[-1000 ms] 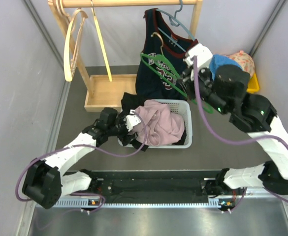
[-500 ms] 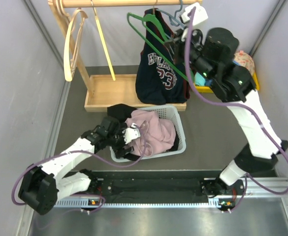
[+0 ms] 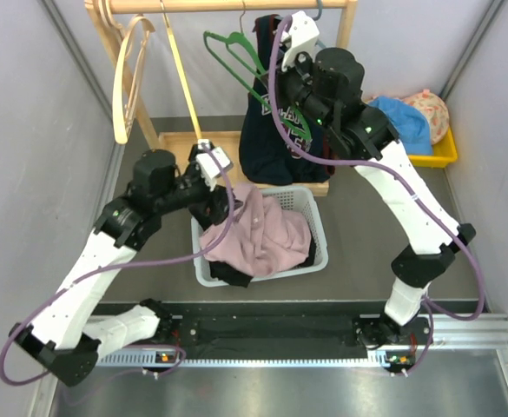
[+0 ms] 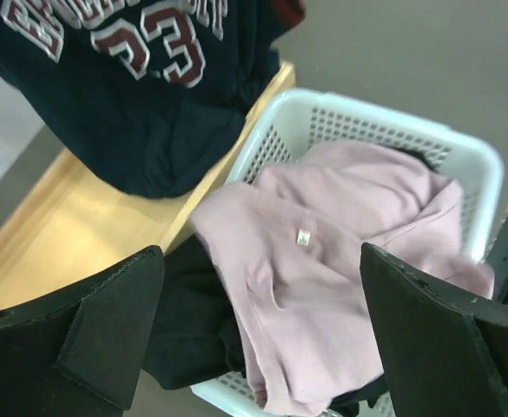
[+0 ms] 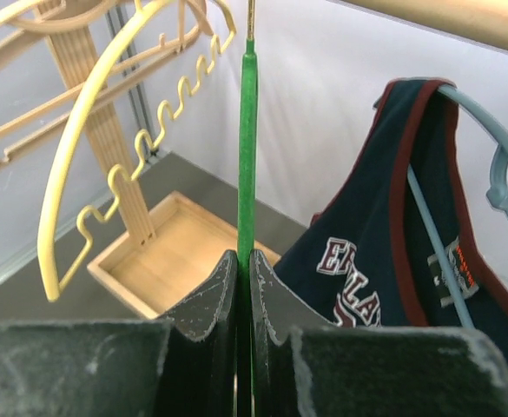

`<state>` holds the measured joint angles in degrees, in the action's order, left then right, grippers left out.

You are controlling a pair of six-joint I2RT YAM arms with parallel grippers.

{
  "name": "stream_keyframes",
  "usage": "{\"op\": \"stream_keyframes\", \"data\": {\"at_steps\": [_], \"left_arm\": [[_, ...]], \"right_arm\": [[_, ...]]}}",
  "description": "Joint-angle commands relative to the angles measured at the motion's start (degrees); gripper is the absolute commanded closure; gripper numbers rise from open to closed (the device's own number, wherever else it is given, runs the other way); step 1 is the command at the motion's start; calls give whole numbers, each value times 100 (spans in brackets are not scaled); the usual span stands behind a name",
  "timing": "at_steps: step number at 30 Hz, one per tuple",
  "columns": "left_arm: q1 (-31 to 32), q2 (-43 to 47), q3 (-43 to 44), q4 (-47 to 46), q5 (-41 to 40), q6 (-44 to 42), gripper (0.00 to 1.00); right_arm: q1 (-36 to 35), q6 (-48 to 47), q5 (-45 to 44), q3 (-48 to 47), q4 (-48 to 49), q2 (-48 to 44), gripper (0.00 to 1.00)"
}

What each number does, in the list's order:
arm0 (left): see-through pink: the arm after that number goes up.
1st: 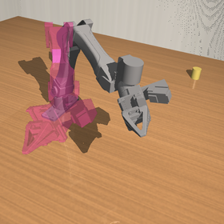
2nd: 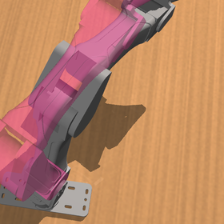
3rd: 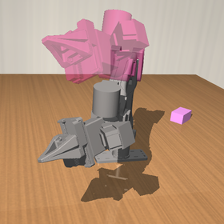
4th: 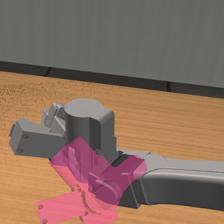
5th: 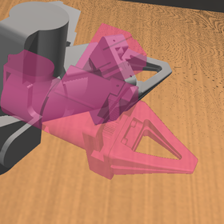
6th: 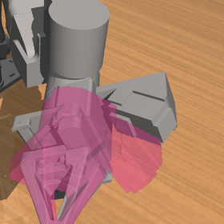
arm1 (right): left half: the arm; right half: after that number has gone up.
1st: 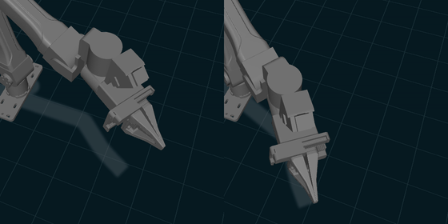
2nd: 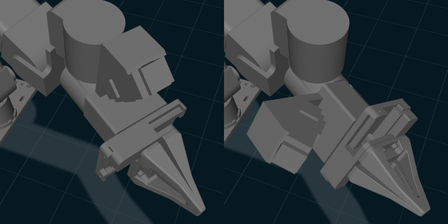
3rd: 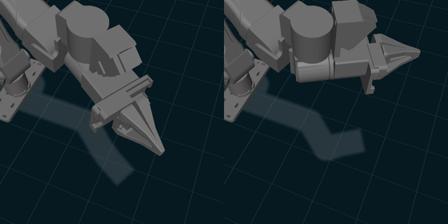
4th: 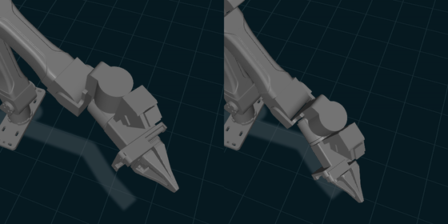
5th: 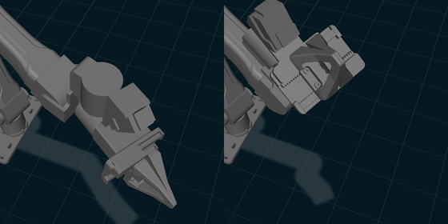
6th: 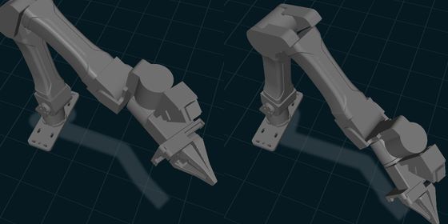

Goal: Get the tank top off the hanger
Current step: Place the hanger at the clothesline.

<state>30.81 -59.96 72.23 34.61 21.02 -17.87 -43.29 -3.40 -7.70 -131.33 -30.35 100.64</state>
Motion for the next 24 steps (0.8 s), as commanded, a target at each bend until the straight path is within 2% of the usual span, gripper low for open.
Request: {"op": "stream_keyframes", "data": {"at_steps": [1,5,11,16,24], "left_arm": [[22,475,-129,467,578,4,1],[22,688,-403,529,501,99,1],[13,530,186,1100,140,266,1],[13,600,371,1232,166,47,1],[13,451,942,1987,482,-129,1]], "right_arm": [[66,-187,-91,-103,1074,34,100],[110,-231,-56,-481,1075,324,100],[145,-100,23,-570,1145,606,100],[154,-47,-64,-578,1242,790,100],[224,102,-152,-675,1452,1063,100]]}}
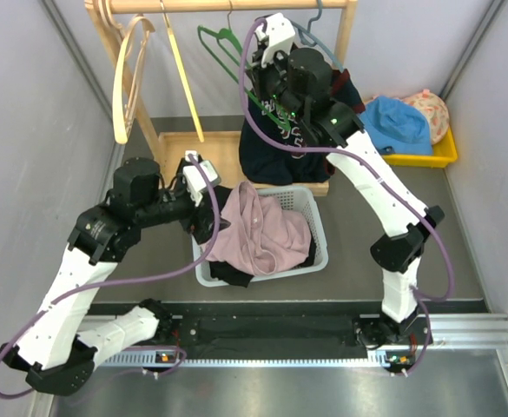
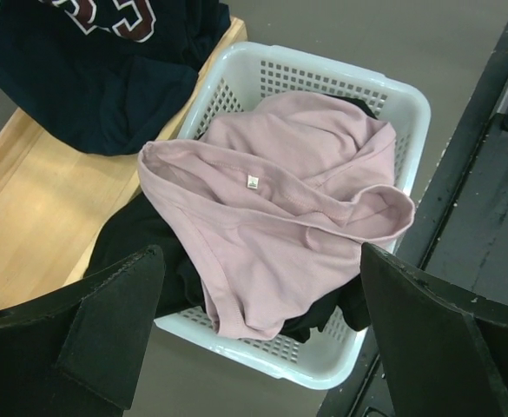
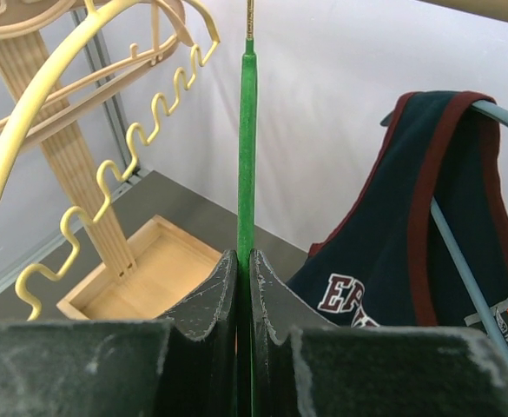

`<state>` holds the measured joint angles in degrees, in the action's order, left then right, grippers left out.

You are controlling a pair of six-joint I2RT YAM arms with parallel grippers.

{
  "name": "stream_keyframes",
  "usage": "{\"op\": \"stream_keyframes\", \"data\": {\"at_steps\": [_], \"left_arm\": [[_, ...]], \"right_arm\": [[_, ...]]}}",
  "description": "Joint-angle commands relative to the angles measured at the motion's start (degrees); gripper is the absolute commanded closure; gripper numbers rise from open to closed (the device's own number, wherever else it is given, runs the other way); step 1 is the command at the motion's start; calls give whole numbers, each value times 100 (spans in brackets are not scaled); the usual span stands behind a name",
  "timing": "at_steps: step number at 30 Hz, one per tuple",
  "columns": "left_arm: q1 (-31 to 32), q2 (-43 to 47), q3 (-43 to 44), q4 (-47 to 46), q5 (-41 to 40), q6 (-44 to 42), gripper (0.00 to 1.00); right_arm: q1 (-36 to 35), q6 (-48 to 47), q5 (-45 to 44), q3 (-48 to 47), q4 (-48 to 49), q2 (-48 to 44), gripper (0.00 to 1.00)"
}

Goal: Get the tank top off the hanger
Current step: Place the hanger at the clothesline.

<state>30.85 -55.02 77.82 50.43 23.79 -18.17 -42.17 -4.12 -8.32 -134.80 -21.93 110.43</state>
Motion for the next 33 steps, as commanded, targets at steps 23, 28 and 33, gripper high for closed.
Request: {"op": "stream_keyframes", "data": {"at_steps": [23,28,33], "left_arm": [[9,-96,515,98,-68,314,1],[17,-149,602,54,-129,323,1],[17,-237,655,72,-392,385,1]], "right_arm": [[-186,150,428,-529,823,645,100],[-221,96,366,-732,787,778,100],[-221,78,357,-592,656,691,92]]}}
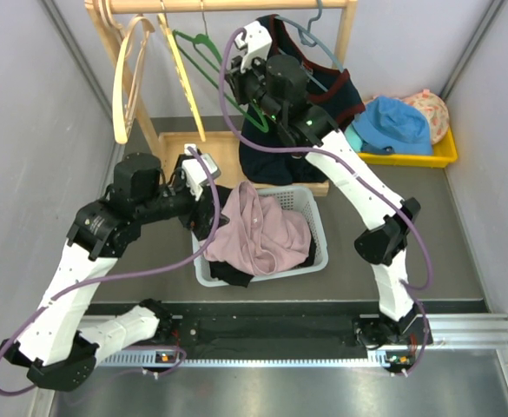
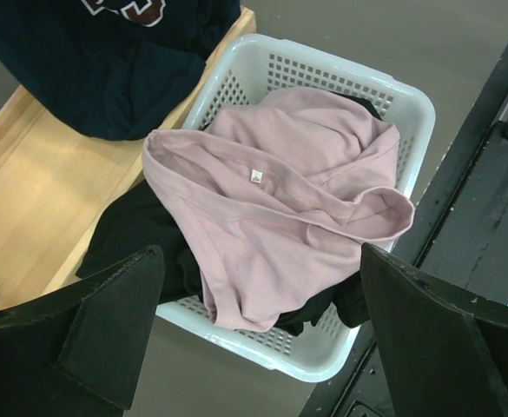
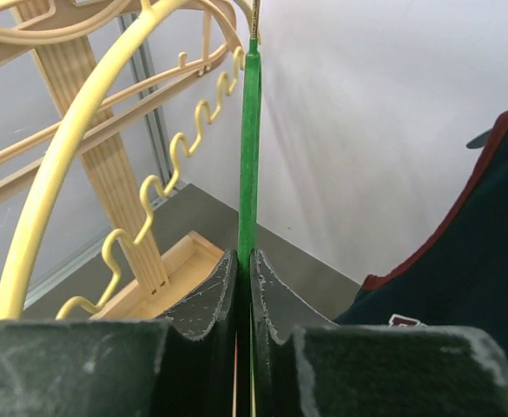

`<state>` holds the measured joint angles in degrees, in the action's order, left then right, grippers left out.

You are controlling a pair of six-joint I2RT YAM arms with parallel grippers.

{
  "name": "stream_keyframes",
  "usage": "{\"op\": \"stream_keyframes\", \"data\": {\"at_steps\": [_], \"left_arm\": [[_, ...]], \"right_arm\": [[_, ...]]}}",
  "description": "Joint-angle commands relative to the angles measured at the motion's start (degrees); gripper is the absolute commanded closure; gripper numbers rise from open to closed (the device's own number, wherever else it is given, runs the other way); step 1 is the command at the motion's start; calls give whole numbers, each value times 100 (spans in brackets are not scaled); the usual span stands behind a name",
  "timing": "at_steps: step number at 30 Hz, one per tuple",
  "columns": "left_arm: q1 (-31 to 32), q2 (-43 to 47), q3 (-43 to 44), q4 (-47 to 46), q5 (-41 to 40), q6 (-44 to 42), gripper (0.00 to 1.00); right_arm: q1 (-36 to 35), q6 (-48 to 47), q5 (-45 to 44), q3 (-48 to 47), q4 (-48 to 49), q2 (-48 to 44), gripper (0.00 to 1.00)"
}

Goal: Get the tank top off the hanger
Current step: Place the hanger at the clothesline, then pick up the hanger from the clothesline.

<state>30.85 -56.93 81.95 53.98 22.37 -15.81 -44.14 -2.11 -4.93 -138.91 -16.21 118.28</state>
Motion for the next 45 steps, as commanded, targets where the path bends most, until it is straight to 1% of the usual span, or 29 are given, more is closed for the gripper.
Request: {"op": "stream_keyframes", "data": {"at_steps": [1,2,3,4,5,6,8,9,11,12,13,15,16,21,25,29,33,38,41,42,44,45], "left_arm": [[17,-64,251,-291,-268,140,1],[17,-73,234,-309,-294,140,1],[9,-73,233,-317,-312,131,1],[17,-64,225,-352,-321,96,1],[17,-73,216,-370,-330,70,1],[17,-90,225,-396,-347,61,1],[9,-117,277,-405,-339,35,1],[9,-134,286,-405,-330,17,1],[17,-161,347,-405,-304,-27,1],[17,-178,365,-397,-312,-44,1],[17,-196,383,-397,-295,-71,1],[17,-214,400,-397,-286,-115,1],[9,-214,400,-397,-268,-115,1],[9,-187,365,-353,-49,-159,1],[9,-152,356,-344,4,-168,1],[0,-117,322,-353,48,-203,1],[9,-126,321,-353,101,-212,1],[9,-152,321,-431,57,-194,1],[9,-170,321,-458,-4,-168,1],[9,-161,313,-467,-22,-176,1],[0,-170,278,-467,-31,-194,1],[9,-152,269,-484,-48,-194,1]], "right_arm": [[-24,-132,10,-67,83,-208,62],[-33,-149,27,91,126,-339,58],[-25,-176,36,466,153,-697,56],[-16,-202,45,653,188,-875,49],[45,-202,45,829,188,-1068,45],[81,-193,79,1109,162,-1470,42],[203,-150,159,1357,74,-1859,40],[361,-132,211,1584,-4,-2218,39],[528,-106,264,1805,-66,-2580,39],[721,-114,264,2006,-102,-2721,39],[818,-114,282,2130,-93,-3036,39],[1029,-114,299,2454,-67,-3275,39],[1248,-106,308,2552,-49,-3450,39],[1750,-79,475,2895,-155,-3671,39],[1979,-105,651,2984,-321,-3628,39],[2400,17,827,3089,-366,-3610,39],[2795,324,1308,3317,-331,-3654,37],[2858,466,1837,3441,-374,-3636,37],[2850,554,2162,3485,-374,-3593,41],[2850,588,2276,3476,-383,-3575,45],[2850,694,2382,3485,-383,-3496,48],[2850,720,2470,3485,-392,-3461,53]]}}
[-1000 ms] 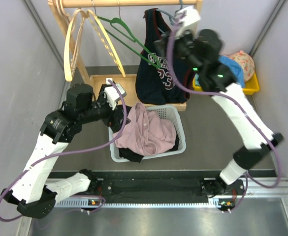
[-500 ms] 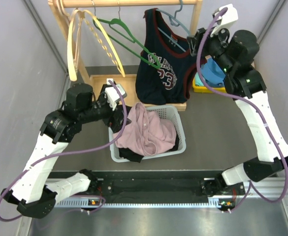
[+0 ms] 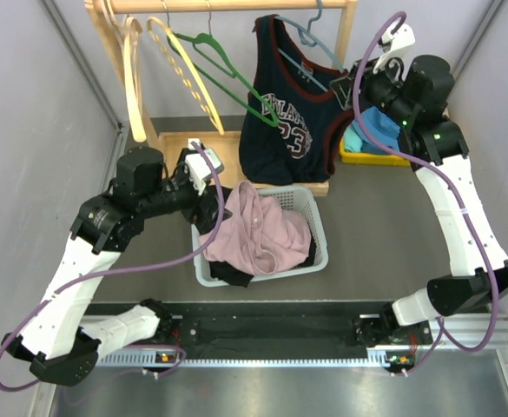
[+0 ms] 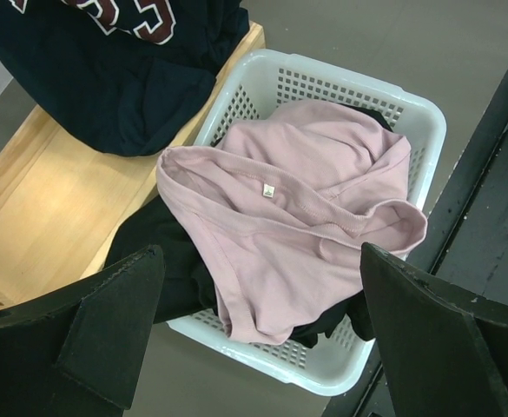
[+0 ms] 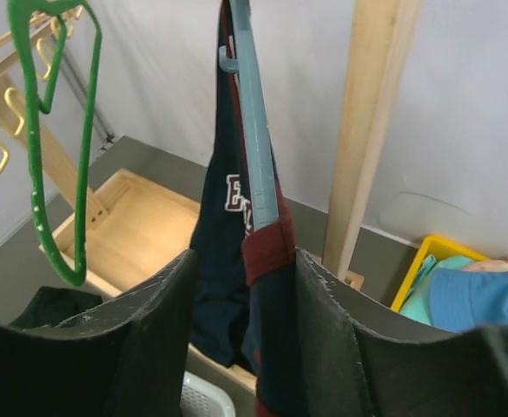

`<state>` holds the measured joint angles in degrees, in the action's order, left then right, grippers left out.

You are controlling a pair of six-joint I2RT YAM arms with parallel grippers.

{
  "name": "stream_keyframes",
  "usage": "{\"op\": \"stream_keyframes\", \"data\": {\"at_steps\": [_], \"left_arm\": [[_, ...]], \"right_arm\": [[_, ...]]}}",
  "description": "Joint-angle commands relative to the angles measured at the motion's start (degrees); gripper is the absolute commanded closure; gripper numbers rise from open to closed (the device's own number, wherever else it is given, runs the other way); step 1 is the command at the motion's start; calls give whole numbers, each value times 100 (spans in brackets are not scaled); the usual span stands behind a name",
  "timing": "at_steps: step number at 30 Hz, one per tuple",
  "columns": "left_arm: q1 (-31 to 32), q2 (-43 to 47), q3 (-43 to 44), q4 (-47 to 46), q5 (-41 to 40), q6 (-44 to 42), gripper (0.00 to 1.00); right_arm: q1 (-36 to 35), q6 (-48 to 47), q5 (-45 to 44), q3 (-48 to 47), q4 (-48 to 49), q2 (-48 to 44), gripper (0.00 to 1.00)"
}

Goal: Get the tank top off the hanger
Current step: Pick up the hanger from the clothesline.

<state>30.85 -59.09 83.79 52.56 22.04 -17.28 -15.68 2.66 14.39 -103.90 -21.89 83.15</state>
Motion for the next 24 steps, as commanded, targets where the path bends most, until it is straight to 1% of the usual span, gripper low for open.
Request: {"op": "stream_keyframes", "data": {"at_steps": [1,2,3,6,9,10,11,13,16,17,19,24], "left_arm": [[0,73,85,-334,-33,-65,1],[9,73,76,-334,-42,-65,1],[9,90,76,-342,-60,-83,1],[9,117,85,-325,-77,-118,1],[9,143,94,-316,-95,-135,1],[0,143,103,-316,-95,-135,1],[0,143,111,-325,-95,-135,1],[9,161,129,-307,-86,-135,1],[0,161,129,-307,-86,-144,1],[-9,161,138,-307,-77,-144,1],[-26,161,138,-307,-60,-144,1],[-44,135,147,-334,-51,-162,1]], "right_arm": [[-5,296,556,-17,168,69,57],[4,332,556,27,167,104,60],[12,358,573,53,167,104,69],[4,472,670,212,255,104,78],[4,552,661,317,282,131,78],[12,552,644,326,273,131,75],[4,552,661,335,264,140,68],[4,543,714,344,238,140,67],[4,587,688,388,290,105,76],[-5,587,635,388,299,104,89],[-31,587,539,353,352,43,100],[-189,342,108,300,694,-264,100]]}}
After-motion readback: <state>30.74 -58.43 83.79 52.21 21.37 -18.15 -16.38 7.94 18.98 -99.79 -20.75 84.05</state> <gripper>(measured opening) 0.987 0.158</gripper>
